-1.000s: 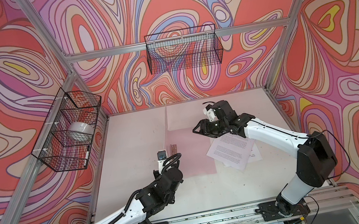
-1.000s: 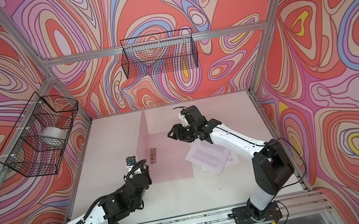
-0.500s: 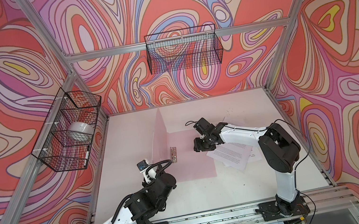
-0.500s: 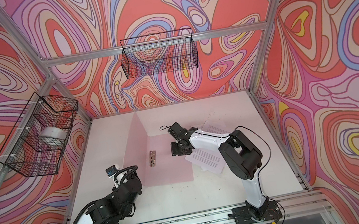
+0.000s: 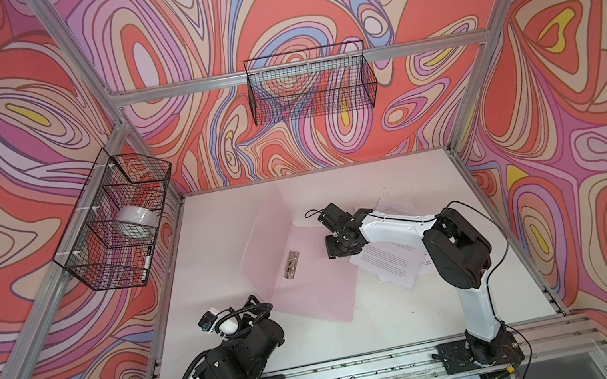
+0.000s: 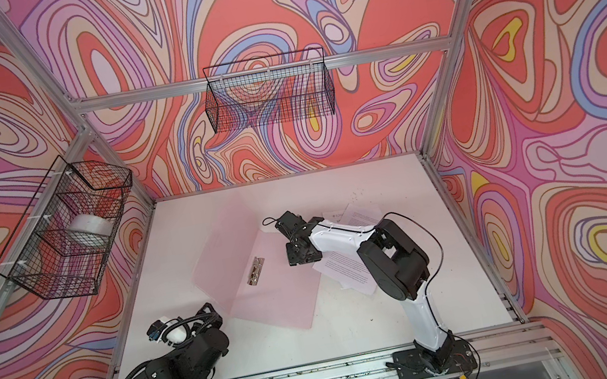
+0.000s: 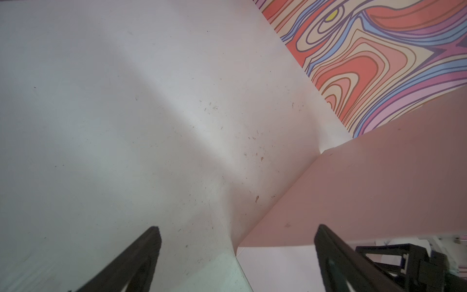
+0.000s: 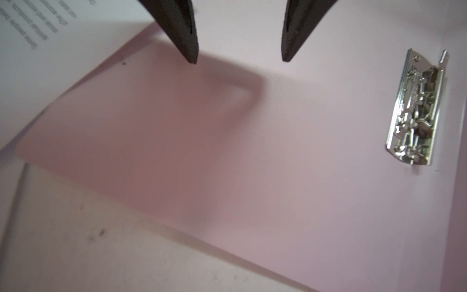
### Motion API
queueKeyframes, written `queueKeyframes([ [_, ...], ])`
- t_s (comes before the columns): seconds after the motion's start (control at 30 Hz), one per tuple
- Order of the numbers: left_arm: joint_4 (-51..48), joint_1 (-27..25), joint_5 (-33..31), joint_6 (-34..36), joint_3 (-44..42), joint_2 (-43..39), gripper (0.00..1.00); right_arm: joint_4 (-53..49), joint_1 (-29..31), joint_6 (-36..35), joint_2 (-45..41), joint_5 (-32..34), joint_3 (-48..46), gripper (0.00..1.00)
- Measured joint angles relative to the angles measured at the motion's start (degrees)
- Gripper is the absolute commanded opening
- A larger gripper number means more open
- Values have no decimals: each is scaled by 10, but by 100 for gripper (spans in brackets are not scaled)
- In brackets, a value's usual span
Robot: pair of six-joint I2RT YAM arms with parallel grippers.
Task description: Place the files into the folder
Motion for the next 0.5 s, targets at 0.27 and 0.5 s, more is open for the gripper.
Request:
queueKeyframes([
  [0.27,-7,0,-9,0,4,33,100,-29,8,-12,25,10,64,55],
  [0.5,22,0,4,37,8,66,100,-30,25,-23,24,-2,162,54],
])
